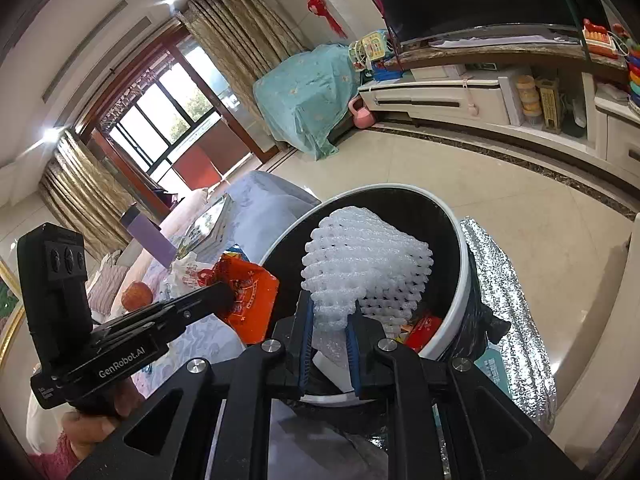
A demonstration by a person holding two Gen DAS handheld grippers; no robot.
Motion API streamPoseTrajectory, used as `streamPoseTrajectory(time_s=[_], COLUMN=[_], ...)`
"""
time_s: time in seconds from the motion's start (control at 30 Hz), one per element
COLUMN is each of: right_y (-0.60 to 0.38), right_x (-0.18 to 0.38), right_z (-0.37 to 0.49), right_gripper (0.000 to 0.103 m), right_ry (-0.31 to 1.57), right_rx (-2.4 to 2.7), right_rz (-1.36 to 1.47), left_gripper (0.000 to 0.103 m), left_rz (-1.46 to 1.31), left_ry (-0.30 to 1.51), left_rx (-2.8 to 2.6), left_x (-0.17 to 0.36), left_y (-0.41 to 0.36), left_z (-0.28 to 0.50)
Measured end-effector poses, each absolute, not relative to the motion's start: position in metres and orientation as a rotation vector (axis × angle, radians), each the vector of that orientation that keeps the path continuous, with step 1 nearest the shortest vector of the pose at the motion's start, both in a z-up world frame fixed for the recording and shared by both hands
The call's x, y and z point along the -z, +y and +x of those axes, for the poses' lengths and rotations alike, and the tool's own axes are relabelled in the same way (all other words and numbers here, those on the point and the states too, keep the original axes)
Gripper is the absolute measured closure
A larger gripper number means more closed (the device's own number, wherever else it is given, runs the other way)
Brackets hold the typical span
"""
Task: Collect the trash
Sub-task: 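Open both tools to drop the orange bag and mesh net into the bin, then move both open tools back over the table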
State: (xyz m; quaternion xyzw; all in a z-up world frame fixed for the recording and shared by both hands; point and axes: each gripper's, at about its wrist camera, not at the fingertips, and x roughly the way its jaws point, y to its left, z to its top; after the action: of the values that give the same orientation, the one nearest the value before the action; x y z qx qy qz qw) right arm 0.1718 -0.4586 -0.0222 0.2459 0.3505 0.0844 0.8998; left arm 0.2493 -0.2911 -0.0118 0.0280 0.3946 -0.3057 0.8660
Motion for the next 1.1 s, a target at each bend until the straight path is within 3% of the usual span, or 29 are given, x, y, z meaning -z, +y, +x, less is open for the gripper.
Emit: streamPoseTrajectory(time_s=[0.43,0.5,0.53,0.6,0.63,0.9,1.1], right_y=[-0.461,-0.461,-0.461,-0.463,-0.463,-0.465,-0.459], right_x=[0.023,0.023,0.023,0.023,0.023,0.023,0.020], right_z=[0.181,0.182,0.182,0.182,0.182,0.173,0.164], right_gripper=[0.084,0.082,0.077,0.062,0.053,0.044,0.027], right_ry=[0.748,0.750,0.751,0.753,0.754,0.744,0.721], right_rx=[-0.169,-0.165,-0.164,-0.160,-0.159,-0.147,-0.140], right_rz=[0.487,0.486,0.486,0.488,0.488,0.502,0.510], left_gripper=[0.099,0.092,0.089,0.066,0.063,0.059,0.051], left_rz=[0.061,0.060,0.057,0.048,0.045,0.040,-0.001], left_ry=[0.851,0.857,0.862,0.867,0.865,0.863,0.859], left_rx=[0.637,0.636,0.633,0.625,0.623,0.601,0.560], left_x=[0.018,0.019,0.019,0.021,0.022,0.025,0.027], left_y=[-0.297,-0.296,-0.296,-0.293,-0.292,-0.275,-0.245], left_z=[0.257,0.257,0.257,0.257,0.256,0.240,0.222])
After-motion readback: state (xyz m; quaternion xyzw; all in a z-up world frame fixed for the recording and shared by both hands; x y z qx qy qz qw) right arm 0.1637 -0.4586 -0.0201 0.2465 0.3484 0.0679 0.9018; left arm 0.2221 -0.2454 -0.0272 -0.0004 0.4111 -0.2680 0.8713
